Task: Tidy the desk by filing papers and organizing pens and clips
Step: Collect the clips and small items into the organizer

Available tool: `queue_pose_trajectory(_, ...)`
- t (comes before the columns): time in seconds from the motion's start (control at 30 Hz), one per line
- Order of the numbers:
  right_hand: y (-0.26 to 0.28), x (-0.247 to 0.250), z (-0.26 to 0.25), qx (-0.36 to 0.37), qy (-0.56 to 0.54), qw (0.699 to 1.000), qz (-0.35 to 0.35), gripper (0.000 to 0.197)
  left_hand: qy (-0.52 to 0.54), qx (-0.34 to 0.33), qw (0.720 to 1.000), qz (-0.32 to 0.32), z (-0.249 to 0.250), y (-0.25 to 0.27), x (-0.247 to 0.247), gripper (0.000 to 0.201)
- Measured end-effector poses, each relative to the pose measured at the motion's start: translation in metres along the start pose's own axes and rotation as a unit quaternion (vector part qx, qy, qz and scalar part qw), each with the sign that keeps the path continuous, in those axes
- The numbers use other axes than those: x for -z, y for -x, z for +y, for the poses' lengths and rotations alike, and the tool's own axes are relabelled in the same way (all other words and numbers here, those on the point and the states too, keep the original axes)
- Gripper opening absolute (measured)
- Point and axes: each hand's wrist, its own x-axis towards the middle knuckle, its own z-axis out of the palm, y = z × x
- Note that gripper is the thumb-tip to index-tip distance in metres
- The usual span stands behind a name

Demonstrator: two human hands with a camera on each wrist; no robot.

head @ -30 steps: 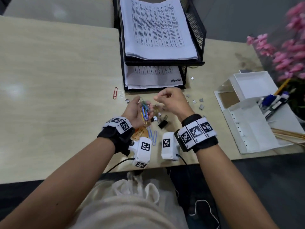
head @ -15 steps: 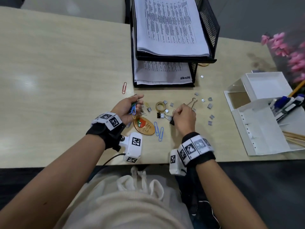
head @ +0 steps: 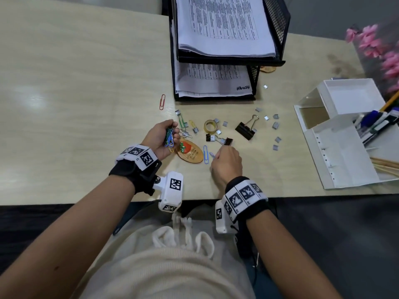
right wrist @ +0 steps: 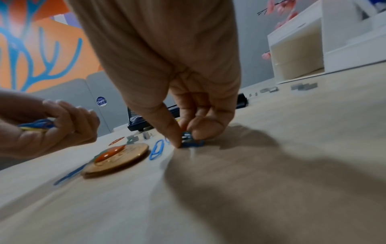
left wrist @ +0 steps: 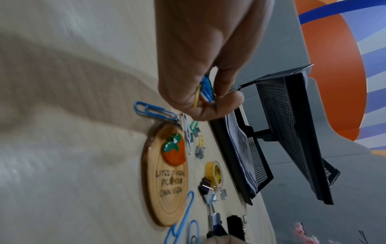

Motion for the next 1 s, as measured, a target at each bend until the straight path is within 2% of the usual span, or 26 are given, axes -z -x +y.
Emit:
queue_pose_trajectory(0.07, -0.001, 0.004, -0.003, 0.008, -0.009, 1.0, 0.005, 0.013, 0.016, -0.01, 1.0, 0.003, -0.002, 0.001, 0.002, 0.036)
queue_pose_trajectory(0.13, 0.001, 0.012, -0.012, 0.035, -0.072, 0.996, 0.03, 0.016, 0.018, -0.017, 1.0, 0.001, -0.004, 0.002, 0.002, 0.036)
queue_pose_trajectory(0.23, 0.006, 0.023, -0.038, 0.118, -0.213, 0.97, 0.02, 0.012, 0.003, 0.005, 1.0, -0.027, -0.009, 0.004, -0.001, 0.042)
queue_pose_trajectory(0.3, 0.006, 0.025, -0.049, 0.146, -0.247, 0.958, 0.016, 0.012, 0.009, 0.019, 0.999, -0.042, -0.012, 0.004, -0.002, 0.048)
queue_pose_trajectory(0.37, 0.0, 0.023, -0.048, 0.146, -0.199, 0.969, 0.028, 0.007, 0.018, 0.029, 0.999, -0.041, -0.011, 0.005, -0.001, 0.05)
queue_pose_trajectory(0.43, -0.008, 0.016, -0.036, 0.12, -0.082, 0.989, 0.003, 0.008, 0.014, 0.039, 0.998, -0.04, -0.007, 0.005, 0.005, 0.045)
queue_pose_trajectory(0.5, -0.012, 0.007, -0.021, 0.07, 0.019, 0.997, -0.041, 0.022, 0.012, 0.044, 0.998, -0.038, -0.002, 0.006, 0.014, 0.041)
queue_pose_trajectory(0.57, -0.012, -0.001, -0.015, 0.043, 0.065, 0.996, -0.045, 0.038, 0.02, 0.043, 0.998, -0.03, 0.005, 0.006, 0.022, 0.039)
queue_pose_trajectory(0.63, -0.011, -0.005, -0.017, 0.046, 0.073, 0.996, -0.027, 0.038, 0.026, 0.034, 0.999, -0.023, 0.009, 0.006, 0.027, 0.039)
queue_pose_trajectory(0.8, -0.01, -0.002, -0.028, 0.066, 0.115, 0.991, -0.032, 0.014, 0.03, 0.015, 0.999, -0.007, 0.016, 0.008, 0.036, 0.038)
queue_pose_trajectory(0.87, -0.009, -0.001, -0.031, 0.064, 0.123, 0.99, -0.034, 0.024, 0.035, 0.011, 0.999, -0.002, 0.018, 0.009, 0.039, 0.038)
queue_pose_trajectory(0.9, -0.009, 0.0, -0.034, 0.062, 0.115, 0.991, -0.032, 0.027, 0.038, 0.01, 0.999, 0.001, 0.018, 0.01, 0.041, 0.038)
queue_pose_trajectory(1.0, -0.017, 0.008, -0.054, 0.084, 0.03, 0.996, 0.014, 0.009, 0.045, 0.01, 0.999, 0.015, 0.016, 0.011, 0.049, 0.037)
